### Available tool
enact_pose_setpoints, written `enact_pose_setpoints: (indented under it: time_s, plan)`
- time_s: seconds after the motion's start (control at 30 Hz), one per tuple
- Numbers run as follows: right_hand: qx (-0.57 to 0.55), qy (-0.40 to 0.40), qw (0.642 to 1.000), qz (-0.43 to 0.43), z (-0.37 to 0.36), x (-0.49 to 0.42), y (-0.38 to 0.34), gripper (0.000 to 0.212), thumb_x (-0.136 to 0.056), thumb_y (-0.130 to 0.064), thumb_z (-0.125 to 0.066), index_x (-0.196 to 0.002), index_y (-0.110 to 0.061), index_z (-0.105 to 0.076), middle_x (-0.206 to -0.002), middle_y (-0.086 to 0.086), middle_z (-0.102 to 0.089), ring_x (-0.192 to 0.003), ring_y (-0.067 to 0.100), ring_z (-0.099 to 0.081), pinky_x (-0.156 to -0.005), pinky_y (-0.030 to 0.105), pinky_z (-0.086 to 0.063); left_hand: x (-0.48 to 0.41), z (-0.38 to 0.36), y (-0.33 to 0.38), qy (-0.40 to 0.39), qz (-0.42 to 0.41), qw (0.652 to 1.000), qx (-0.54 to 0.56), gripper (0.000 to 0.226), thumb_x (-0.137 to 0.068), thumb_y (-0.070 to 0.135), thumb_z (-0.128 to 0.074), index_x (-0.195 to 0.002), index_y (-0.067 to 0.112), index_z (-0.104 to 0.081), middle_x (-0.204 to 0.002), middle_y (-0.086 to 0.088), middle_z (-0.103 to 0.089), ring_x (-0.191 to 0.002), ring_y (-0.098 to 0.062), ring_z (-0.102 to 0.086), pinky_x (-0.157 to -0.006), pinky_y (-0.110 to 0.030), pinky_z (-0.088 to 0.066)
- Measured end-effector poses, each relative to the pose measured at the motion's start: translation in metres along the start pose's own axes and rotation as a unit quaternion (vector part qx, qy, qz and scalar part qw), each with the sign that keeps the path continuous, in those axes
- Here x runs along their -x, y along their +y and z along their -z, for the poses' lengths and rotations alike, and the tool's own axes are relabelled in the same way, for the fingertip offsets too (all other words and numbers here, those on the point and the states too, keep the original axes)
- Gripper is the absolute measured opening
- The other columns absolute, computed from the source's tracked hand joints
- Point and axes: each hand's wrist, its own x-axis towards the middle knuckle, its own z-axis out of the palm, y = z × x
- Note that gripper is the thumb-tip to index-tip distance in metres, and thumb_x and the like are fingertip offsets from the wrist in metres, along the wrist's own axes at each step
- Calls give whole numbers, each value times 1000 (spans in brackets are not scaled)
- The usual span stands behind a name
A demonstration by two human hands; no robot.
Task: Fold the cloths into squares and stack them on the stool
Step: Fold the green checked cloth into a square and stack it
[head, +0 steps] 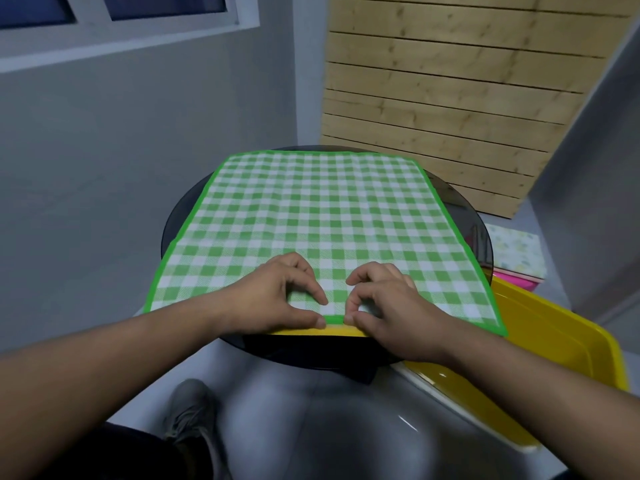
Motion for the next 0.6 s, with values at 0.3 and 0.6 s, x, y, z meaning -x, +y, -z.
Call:
enact_pose_setpoints:
  time_s: [0.3,0.6]
  plan:
    - [-90,-2,996,-15,13,-9,1,14,-92,-33,-62,-79,-36,-60,-114,-16,-56,-114,4,-49,-105,32,-39,1,11,11,0,16,997,76,24,-68,34,-90,-89,30,-79,-101,9,-68,-98,-8,-65,-97,-33,-50]
    - [-127,-4,991,-48,23,-15,-3,14,-93,-34,-61,-80,-29,-63,-105,-7,-69,-105,9,-63,-95,40,-51,-2,22,19,-5,28,995,95,20,-70,34,-89,-86,26,-79,-88,1,-76,-87,-18,-71,-89,-43,-56]
